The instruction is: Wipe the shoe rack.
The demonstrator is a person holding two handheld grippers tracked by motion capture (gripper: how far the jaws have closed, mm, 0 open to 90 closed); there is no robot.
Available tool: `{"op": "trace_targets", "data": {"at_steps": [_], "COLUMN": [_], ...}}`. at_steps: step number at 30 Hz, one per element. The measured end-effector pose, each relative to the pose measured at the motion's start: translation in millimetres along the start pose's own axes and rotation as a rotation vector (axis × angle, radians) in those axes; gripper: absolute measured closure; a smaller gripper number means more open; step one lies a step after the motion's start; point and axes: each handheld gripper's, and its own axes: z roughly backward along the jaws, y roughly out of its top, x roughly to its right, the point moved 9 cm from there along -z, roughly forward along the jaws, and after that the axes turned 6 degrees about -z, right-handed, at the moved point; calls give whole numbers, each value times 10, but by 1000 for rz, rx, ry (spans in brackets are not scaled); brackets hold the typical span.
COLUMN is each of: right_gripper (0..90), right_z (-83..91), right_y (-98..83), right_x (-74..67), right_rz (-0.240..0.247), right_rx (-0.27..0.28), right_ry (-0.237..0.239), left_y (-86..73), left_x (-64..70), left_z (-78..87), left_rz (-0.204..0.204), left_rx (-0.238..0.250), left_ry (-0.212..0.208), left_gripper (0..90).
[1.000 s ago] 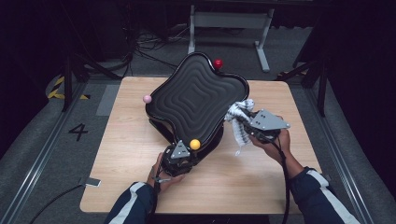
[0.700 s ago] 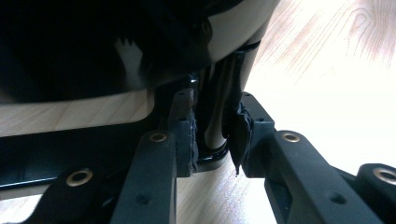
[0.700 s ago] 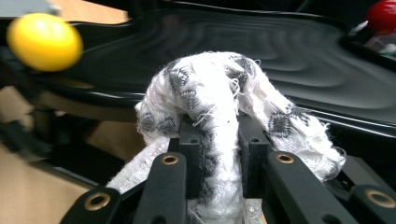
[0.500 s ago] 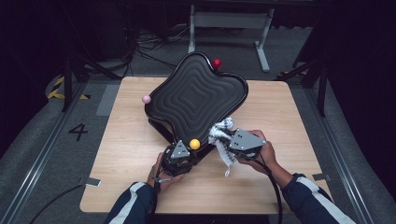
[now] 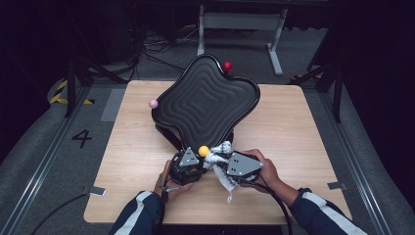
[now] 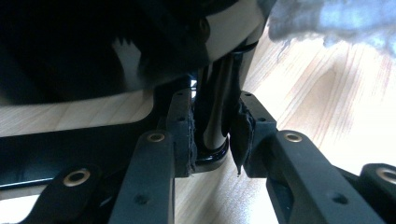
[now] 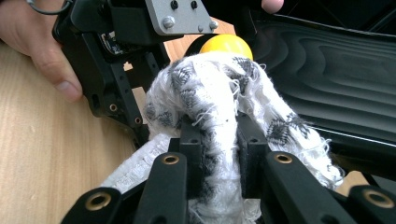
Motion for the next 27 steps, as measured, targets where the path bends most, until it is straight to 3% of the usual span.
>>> {"op": "trace_targets", "data": {"at_steps": [3,7,12,15,16,18,20,21,27], "right_gripper": [773,774,774,775,775,774,773,770,770], "right_z": [12,84,190,245,245,302,312,330,363], "right_y": [-2,-27,-118,-166,-166,-197,-203,-225,-249], "right_x": [27,173,505,711,711,925,966,1076,1224], "right_rz": [-12,-26,-83,-136,-136,-158,-170,-168,-180], "right_rx": [6,14,12,15,15,17,17,3,4], "right_ry": [3,-50,-141,-188,-188,-241,-245,-265,-289], "left_y": [1,6,6,0,2,2,2,2,2], "left_x": [1,0,-18,-3,-3,-1,-3,-3,-6], "left_z": [0,-4,-2,-1,-2,-2,-2,-1,-2], "left_rz": [2,0,-14,5,8,9,8,9,-2], "left_rx": [1,6,5,1,4,4,3,4,3], "left_ry": [0,-1,5,-6,-6,-5,-6,-6,-6], "left_gripper": [704,704,707,708,708,707,707,707,707]}}
